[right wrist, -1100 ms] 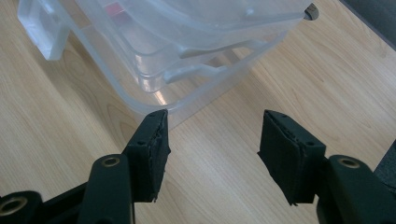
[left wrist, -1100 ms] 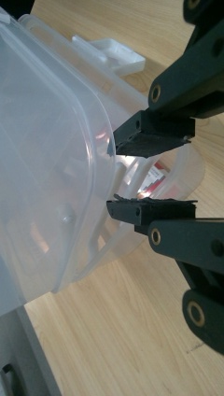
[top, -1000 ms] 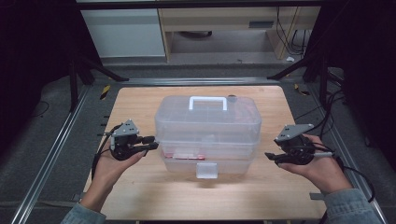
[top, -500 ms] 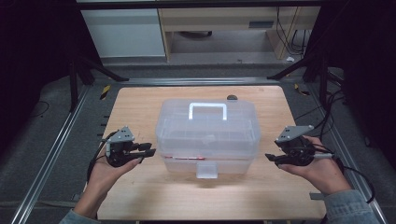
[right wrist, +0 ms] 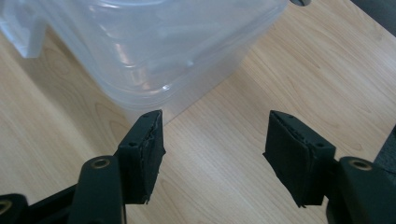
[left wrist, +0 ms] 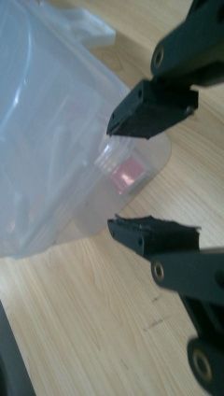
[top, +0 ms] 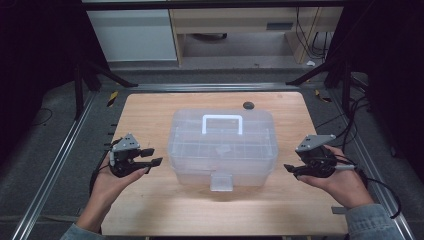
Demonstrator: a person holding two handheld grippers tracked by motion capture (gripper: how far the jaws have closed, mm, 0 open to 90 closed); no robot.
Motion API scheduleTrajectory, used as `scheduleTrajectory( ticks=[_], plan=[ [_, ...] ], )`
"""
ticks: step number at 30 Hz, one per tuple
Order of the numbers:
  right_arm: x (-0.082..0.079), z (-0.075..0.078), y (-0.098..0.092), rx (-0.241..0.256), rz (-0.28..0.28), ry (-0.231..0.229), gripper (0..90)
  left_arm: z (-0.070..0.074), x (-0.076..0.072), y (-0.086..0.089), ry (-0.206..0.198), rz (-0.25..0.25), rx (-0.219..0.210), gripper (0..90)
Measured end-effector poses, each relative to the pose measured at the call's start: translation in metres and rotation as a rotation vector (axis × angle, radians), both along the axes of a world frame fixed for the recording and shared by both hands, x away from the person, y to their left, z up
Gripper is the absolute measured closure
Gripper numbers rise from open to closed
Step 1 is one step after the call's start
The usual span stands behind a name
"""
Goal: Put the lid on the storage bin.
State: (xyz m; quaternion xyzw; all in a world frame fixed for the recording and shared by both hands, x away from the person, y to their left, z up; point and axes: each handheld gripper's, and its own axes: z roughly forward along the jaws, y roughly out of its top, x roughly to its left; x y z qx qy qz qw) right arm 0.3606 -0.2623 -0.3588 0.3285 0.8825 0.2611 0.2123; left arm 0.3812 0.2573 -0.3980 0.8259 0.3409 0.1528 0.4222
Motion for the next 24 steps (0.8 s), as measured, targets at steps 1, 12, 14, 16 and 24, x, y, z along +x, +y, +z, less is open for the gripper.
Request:
scheduleTrajectory(
  ticks=[1, 12, 14, 16, 24],
  plan=[
    [0.001, 0.000, -0.001, 0.000, -0.011, 0.001, 36.4, 0.000, 0.001, 0.001, -0.001, 0.014, 0.002, 42.4],
    [0.011, -0.006, -0.009, 0.016, -0.154, -0.021, 25.2, -0.009, 0.010, 0.004, 0.015, 0.123, 0.051, 10.3],
    [0.013, -0.008, -0.010, 0.019, -0.182, -0.021, 24.2, -0.010, 0.011, 0.005, 0.013, 0.136, 0.055, 9.7],
    [0.016, -0.011, -0.012, 0.028, -0.214, -0.019, 23.9, -0.011, 0.014, 0.007, 0.015, 0.141, 0.054, 8.9],
    [0.024, -0.025, -0.019, 0.070, -0.289, -0.040, 33.7, -0.023, 0.025, 0.012, 0.032, 0.147, 0.089, 3.3]
  ],
)
